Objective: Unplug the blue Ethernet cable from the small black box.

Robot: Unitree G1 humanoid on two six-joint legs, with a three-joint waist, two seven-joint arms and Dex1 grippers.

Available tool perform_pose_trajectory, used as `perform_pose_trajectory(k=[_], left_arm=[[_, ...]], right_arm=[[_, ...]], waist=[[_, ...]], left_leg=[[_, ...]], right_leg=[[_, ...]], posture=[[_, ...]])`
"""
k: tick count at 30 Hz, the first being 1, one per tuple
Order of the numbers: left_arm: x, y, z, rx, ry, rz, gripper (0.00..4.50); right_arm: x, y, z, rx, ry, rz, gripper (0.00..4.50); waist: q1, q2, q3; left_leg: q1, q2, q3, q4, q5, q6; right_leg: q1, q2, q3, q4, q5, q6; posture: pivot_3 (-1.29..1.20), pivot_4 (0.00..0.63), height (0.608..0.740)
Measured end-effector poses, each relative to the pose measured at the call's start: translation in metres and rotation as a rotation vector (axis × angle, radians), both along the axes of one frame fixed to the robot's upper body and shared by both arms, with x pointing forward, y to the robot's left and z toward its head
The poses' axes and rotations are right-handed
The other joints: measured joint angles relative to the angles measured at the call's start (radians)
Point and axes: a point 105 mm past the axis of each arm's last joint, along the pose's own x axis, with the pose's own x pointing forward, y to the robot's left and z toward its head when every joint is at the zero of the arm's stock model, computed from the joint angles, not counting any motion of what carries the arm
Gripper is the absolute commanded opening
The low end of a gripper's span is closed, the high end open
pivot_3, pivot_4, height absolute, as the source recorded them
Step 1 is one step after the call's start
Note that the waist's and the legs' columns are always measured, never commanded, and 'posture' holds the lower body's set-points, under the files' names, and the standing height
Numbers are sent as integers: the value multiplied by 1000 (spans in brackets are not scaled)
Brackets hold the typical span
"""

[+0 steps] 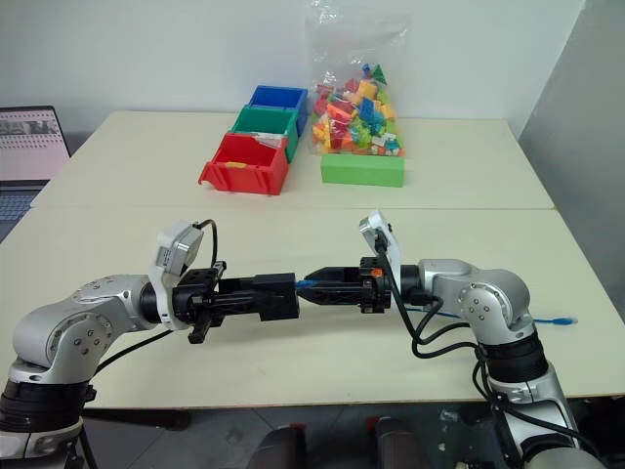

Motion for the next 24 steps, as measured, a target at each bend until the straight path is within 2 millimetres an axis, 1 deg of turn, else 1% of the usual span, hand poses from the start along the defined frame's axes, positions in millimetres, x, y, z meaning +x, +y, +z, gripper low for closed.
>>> perform_pose_trajectory(k=[3, 4, 5, 7, 8, 21, 24], left_arm=[[0, 0, 0, 0, 0, 0, 784], [0, 0, 0, 1, 1, 1, 784], [0, 0, 0, 1, 1, 2, 784], [0, 0, -1, 2, 1, 5, 784], [0, 0, -1, 1, 2, 4, 784], [0, -1, -2, -7, 8, 3, 784], [-1, 2, -6, -2, 19, 14, 784]], right_arm=[[0, 0, 0, -1, 0, -1, 1043], [0, 0, 0, 0, -1, 0, 772], [0, 0, 0, 0, -2, 1, 659], [-1, 1, 1, 1, -6, 8, 186], [-2, 0, 1, 1, -7, 9, 99], [-2, -1, 1, -4, -9, 17, 80], [-2, -7, -3, -22, -3, 10, 79]], waist=[[0, 0, 0], [0, 0, 0], [0, 0, 0], [0, 0, 0], [0, 0, 0], [0, 0, 0], [0, 0, 0]], left_leg=[[0, 0, 0, 0, 0, 0], [0, 0, 0, 0, 0, 0], [0, 0, 0, 0, 0, 0], [0, 0, 0, 0, 0, 0], [0, 0, 0, 0, 0, 0], [0, 0, 0, 0, 0, 0], [0, 0, 0, 0, 0, 0]], right_leg=[[0, 0, 0, 0, 0, 0], [0, 0, 0, 0, 0, 0], [0, 0, 0, 0, 0, 0], [0, 0, 0, 0, 0, 0], [0, 0, 0, 0, 0, 0], [0, 0, 0, 0, 0, 0], [0, 0, 0, -1, 0, 0]], posture=[[0, 150, 740], [0, 150, 740], [0, 150, 740], [0, 150, 740], [0, 150, 740], [0, 150, 740], [0, 150, 740]])
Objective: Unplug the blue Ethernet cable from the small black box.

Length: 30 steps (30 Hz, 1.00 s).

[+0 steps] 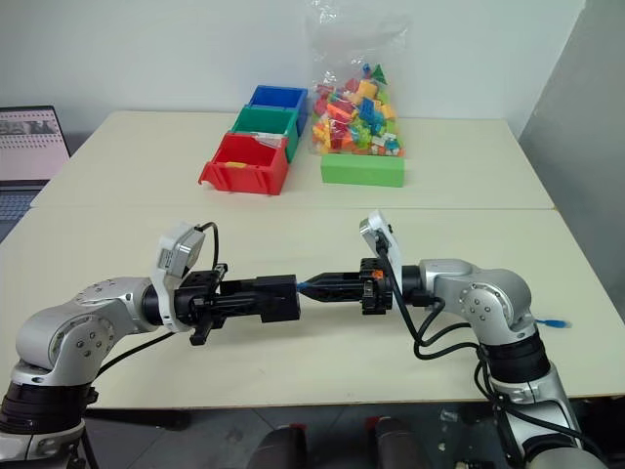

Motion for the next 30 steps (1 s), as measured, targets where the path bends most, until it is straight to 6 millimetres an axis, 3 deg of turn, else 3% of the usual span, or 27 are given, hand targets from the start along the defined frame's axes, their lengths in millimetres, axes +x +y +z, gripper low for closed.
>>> perform_pose_trajectory(k=[9, 16, 21, 23, 30], left_arm=[[4, 21, -7, 21, 1, 96, 784], [16, 31, -10, 54, -35, 204, 784], [23, 35, -14, 68, -48, 255, 784], [25, 36, -12, 73, -60, 265, 784], [46, 45, -18, 94, -114, 404, 784]], right_arm=[[13, -25, -13, -33, 16, -130, 77], [110, -73, -50, -299, -351, -731, 77], [138, -81, -62, -417, -509, -902, 77], [143, -79, -63, -430, -529, -925, 792], [145, -83, -60, -410, -527, -955, 2506]], waist=[[0, 0, 0], [-1, 0, 0], [-1, 0, 0], [-1, 0, 0], [0, 0, 1]], left_leg=[[0, 0, 0, 0, 0, 0], [0, 0, 3, -1, 0, 0], [-1, 0, 4, -1, 0, 0], [-1, 0, 4, -1, 0, 0], [-1, 0, 3, -1, 0, 0]], right_leg=[[0, 0, 0, 0, 0, 0], [-1, 0, 1, -1, 0, 0], [-2, 0, 2, -1, 2, -2], [-2, 0, 2, -1, 2, -2], [-2, -1, 2, 0, 2, -2]], posture=[[0, 150, 740], [0, 150, 740], [0, 150, 740], [0, 150, 740], [0, 150, 740]])
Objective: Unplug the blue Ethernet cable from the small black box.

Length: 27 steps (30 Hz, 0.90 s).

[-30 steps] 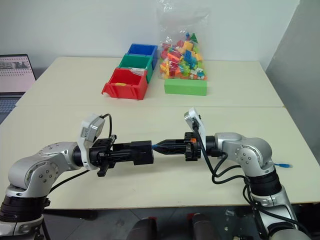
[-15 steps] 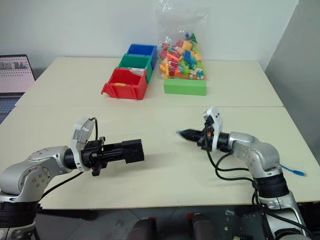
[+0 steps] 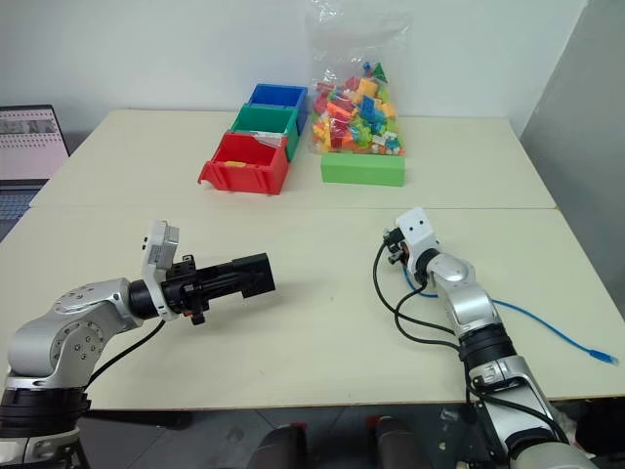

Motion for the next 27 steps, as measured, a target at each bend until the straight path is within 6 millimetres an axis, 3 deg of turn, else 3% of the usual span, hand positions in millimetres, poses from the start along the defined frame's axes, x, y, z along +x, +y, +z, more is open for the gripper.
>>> perform_pose_trajectory(k=[6, 11, 15, 22, 27], left_arm=[[33, 9, 6, 15, -112, 205, 784], [71, 39, 8, 71, -236, 506, 784], [86, 69, 7, 139, -318, 691, 784], [89, 97, -21, 219, -329, 826, 784], [88, 103, -44, 208, -268, 876, 784]], right_arm=[[-7, 1, 37, 12, -105, 52, 3971], [-42, 29, 65, 59, -110, 311, 3971], [-71, 50, 70, 57, -54, 484, 3971], [-99, 70, 68, 11, 28, 614, 3971], [-100, 76, 65, -4, 53, 619, 3971]], waist=[[5, 0, 0], [5, 0, 0], [6, 0, 0], [13, 0, 0], [15, 0, 0]], left_leg=[[0, 0, 0, 0, 0, 0], [0, 0, -1, 0, 0, 0], [0, 0, 0, 0, 0, 0], [0, 0, 0, 1, 0, 0], [0, 0, -1, 1, 0, 0]], right_leg=[[0, 0, 0, 0, 0, 0], [0, 0, -1, 0, 1, -1], [0, 0, -2, 1, 1, -1], [1, 0, -3, 1, 1, -1], [1, 0, -4, 0, 1, -1]], posture=[[0, 150, 740], [0, 150, 740], [0, 150, 740], [0, 150, 740], [0, 150, 740]])
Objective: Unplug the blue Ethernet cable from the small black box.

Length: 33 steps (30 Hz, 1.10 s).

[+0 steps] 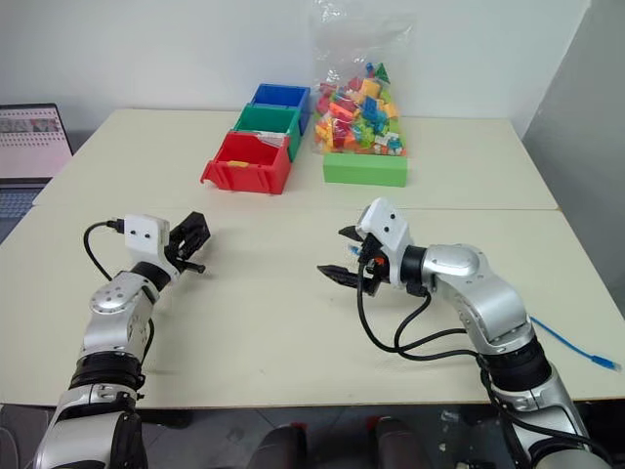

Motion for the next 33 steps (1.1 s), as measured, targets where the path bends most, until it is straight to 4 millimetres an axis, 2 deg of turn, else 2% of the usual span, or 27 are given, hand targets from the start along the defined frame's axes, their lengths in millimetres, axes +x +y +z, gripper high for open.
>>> perform_pose_trajectory(k=[1, 3, 5, 9, 16, 22, 24, 26, 29, 31, 33], left_arm=[[0, 1, -1, -7, -1, 4, 784], [0, 2, -2, -29, -3, 11, 1485], [-1, 7, -6, -56, 11, 28, 1959], [-6, 9, -17, -110, 39, 30, 2804], [-16, 7, -21, -116, 62, 15, 4285], [-41, 8, -27, -71, 172, -9, 4285], [-57, 6, -22, 12, 203, -50, 4285], [-67, 6, -12, 90, 219, -84, 4285], [-75, 9, 18, 184, 203, -130, 4285], [-80, 9, 37, 177, 200, -180, 4285], [-84, 9, 45, 170, 214, -216, 4285]], right_arm=[[0, 1, 1, -1, -3, 1, 3971], [0, 1, 2, -3, -2, -1, 4029], [0, 1, 0, -6, 5, -1, 4029], [0, 1, 0, -8, 8, 0, 4029], [0, 2, 0, -8, 9, 1, 4029], [2, -2, -4, -14, 7, -31, 4029], [1, -8, -11, -9, 11, -52, 4029], [0, -14, -16, 2, 13, -66, 4029], [4, -36, -16, -3, 0, -115, 4029], [1, -52, -11, -16, 7, -102, 4029], [-2, -64, -9, -28, 25, -92, 4029]], waist=[[0, 0, 0], [-1, 0, 0], [-2, 0, 0], [-1, 0, 0], [-2, 0, 0], [-8, -1, -1], [-11, -3, -1], [-11, -4, -1], [-5, -2, 1], [-4, -2, 1], [-4, -2, 1]], left_leg=[[0, 0, 0, 0, 0, 0], [1, 0, 0, 0, 0, 0], [1, 0, 0, 0, 0, 0], [1, 0, 0, 0, 0, 0], [1, 0, 0, 0, 0, 0], [1, 0, -1, 0, 0, 0], [1, 1, -2, -1, 0, 0], [1, 1, -3, -1, 0, 0], [1, 0, -2, 0, 0, 0], [2, 0, -1, 0, 0, 0], [2, 0, -1, -1, 0, 0]], right_leg=[[0, 0, 0, 0, 0, 0], [1, 0, 0, 0, 0, 0], [1, 0, 0, 1, 0, 0], [1, 0, 0, 0, 0, 0], [1, 0, 0, 1, 0, 0], [1, 0, 0, 1, 0, 0], [1, 0, 2, 0, 0, 0], [1, 0, 2, 1, -1, 1], [1, -1, 2, 0, -2, 3], [2, -1, 1, 0, -2, 3], [2, -1, 1, 0, -2, 3]], posture=[[0, 150, 740], [0, 150, 740], [0, 150, 740], [0, 150, 740], [0, 150, 740], [0, 150, 740], [0, 150, 740], [0, 150, 740], [0, 150, 740], [0, 150, 740], [0, 150, 740]])
